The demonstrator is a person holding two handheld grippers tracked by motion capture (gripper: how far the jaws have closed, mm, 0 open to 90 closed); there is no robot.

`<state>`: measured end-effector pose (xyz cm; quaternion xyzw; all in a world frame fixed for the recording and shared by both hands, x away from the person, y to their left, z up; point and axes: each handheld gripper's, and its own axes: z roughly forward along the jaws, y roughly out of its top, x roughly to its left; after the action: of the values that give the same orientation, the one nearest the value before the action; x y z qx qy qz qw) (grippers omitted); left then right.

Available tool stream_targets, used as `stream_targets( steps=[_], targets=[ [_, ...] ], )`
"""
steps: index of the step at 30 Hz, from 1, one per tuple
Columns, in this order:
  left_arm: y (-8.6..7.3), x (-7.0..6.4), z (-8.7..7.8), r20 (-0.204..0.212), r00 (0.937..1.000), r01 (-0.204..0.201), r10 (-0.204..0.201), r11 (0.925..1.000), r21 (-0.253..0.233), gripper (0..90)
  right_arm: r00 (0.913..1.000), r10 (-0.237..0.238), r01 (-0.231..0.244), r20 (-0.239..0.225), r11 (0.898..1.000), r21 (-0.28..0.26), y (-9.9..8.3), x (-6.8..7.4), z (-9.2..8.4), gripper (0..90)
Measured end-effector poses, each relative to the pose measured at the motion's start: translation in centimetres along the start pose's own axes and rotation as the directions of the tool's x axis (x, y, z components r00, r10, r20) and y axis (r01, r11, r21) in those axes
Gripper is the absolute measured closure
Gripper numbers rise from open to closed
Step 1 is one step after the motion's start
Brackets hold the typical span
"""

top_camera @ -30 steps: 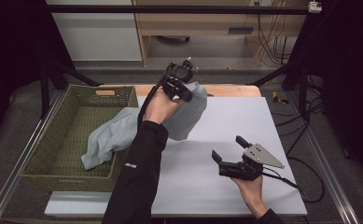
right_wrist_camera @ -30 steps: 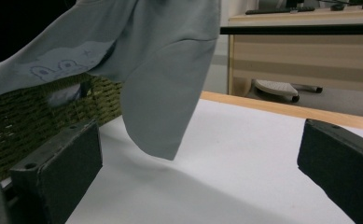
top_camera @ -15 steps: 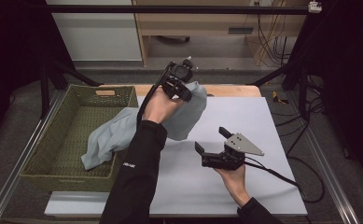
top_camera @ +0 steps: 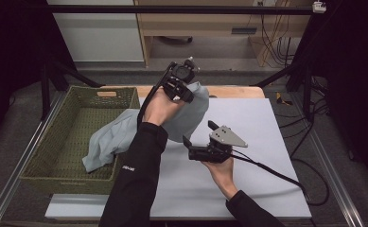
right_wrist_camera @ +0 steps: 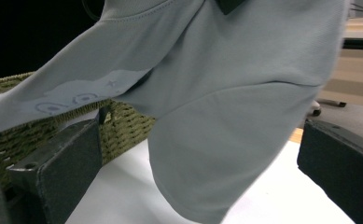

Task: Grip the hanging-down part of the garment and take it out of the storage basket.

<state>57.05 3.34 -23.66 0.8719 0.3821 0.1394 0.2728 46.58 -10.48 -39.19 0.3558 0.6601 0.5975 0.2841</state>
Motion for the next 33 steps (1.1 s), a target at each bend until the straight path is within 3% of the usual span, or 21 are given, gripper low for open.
stream_targets(
  steps=[7,11,25,33],
  targets=[
    [0.1,-0.1,0.1,-0.001,1.0000,0.002,-0.002,1.0000,0.000,81.5,0.9999,-0.002,0.002,0.013,1.000,0.006,-0.1,-0.1,1.6,0.4],
    [0.1,0.0,0.2,0.000,1.0000,0.000,0.000,1.0000,0.001,81.5,0.9999,0.000,0.000,-0.011,1.000,0.013,0.0,0.7,2.7,0.4],
    [-0.2,0.0,-0.6,0.004,1.0000,-0.002,0.002,1.0000,-0.007,81.5,0.9998,-0.006,0.007,-0.016,1.000,0.027,0.5,2.1,7.5,0.5],
    [-0.5,0.0,-1.0,0.001,1.0000,-0.008,0.008,0.9999,-0.007,81.5,0.9991,-0.011,0.013,-0.041,0.999,0.041,1.0,2.8,9.0,5.5]
  ],
)
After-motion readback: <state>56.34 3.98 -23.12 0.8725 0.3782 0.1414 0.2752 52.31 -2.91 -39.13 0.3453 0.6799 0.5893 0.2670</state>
